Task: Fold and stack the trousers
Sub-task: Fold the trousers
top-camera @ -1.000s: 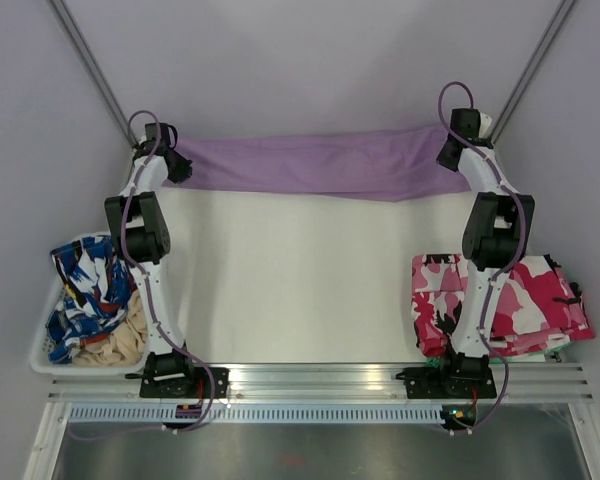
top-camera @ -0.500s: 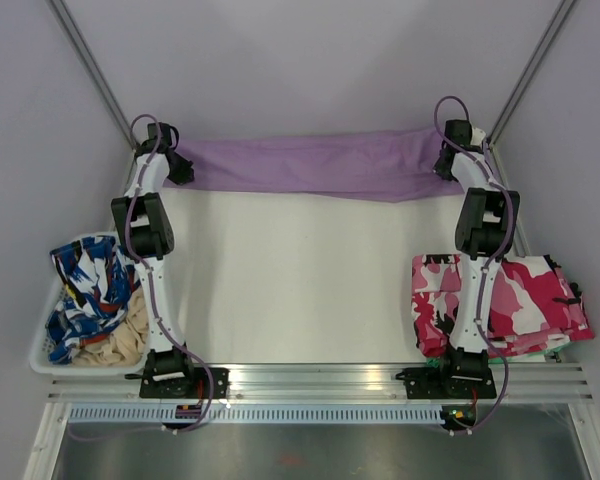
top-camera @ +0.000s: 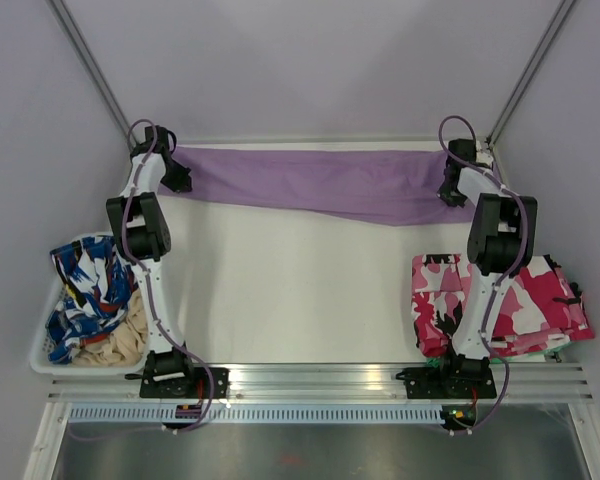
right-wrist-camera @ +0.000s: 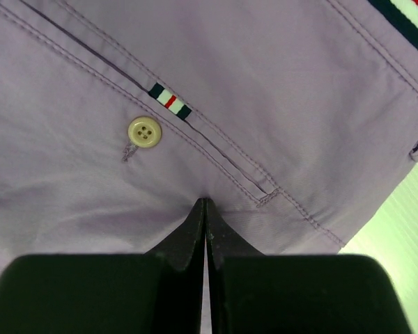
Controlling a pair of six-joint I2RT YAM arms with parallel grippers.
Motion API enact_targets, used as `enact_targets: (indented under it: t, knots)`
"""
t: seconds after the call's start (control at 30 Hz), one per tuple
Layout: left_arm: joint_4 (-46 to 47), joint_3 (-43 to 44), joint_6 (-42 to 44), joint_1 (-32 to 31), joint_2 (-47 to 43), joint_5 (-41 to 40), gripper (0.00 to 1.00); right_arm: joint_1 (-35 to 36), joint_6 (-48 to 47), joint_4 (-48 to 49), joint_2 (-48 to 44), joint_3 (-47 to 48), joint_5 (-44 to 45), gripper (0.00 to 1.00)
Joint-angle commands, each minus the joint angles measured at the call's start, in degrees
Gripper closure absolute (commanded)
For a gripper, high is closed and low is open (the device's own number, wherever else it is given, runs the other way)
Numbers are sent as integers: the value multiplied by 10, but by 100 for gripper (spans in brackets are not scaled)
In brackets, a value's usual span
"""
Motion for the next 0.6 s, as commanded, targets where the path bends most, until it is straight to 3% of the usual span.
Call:
enact_targets:
  t: [0.0,0.4,0.57]
  knots:
    - [-87,-60,1,17,-51,-66,90,-6,-2,-89,-13,-61,34,97]
    - [-113,-206,-4,20,-169,-134,89,-7,22,-121,-141,-216,58,98]
    - [-85,-213,32,20,-192,-119,89,-6,6,-108,-158,-202,35,96]
